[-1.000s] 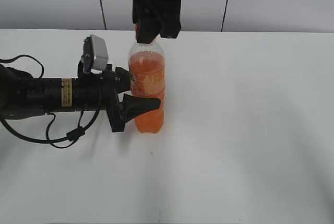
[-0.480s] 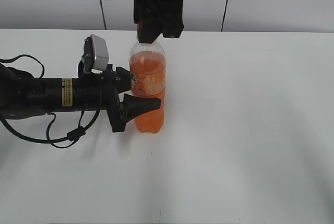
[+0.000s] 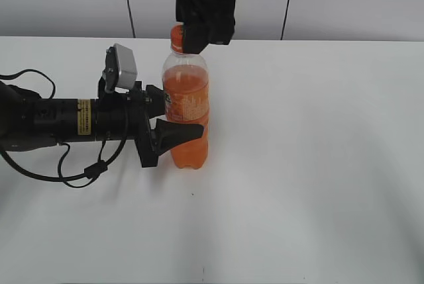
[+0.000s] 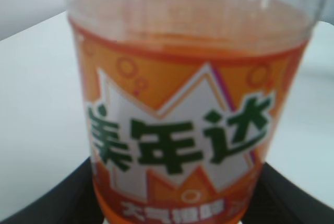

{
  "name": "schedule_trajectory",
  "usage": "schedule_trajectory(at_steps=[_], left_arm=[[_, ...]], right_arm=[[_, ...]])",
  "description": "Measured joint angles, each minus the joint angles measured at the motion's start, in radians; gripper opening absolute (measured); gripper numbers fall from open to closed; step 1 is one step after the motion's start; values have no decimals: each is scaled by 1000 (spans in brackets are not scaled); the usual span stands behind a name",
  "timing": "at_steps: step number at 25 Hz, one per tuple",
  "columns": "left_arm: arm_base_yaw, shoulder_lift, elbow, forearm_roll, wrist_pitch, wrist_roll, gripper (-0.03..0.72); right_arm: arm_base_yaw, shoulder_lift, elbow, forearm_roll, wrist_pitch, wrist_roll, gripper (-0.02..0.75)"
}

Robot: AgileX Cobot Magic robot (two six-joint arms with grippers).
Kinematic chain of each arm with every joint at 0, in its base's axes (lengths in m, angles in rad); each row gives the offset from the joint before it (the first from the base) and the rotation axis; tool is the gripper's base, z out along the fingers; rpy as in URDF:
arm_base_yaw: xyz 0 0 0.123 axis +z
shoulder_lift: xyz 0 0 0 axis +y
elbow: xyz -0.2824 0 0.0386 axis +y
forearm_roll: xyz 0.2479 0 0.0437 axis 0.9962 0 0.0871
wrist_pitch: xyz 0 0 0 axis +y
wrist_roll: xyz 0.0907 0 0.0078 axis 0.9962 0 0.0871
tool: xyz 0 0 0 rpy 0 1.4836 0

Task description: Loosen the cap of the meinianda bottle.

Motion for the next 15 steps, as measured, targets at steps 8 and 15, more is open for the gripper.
schedule_trajectory(at_steps=[8,15], left_arm=[[0,0,0,2,0,0,427],[0,0,0,2,0,0,427]], right_arm=[[-2,-17,0,10,-5,23,515],[-2,-93,0,18,-6,222,519]])
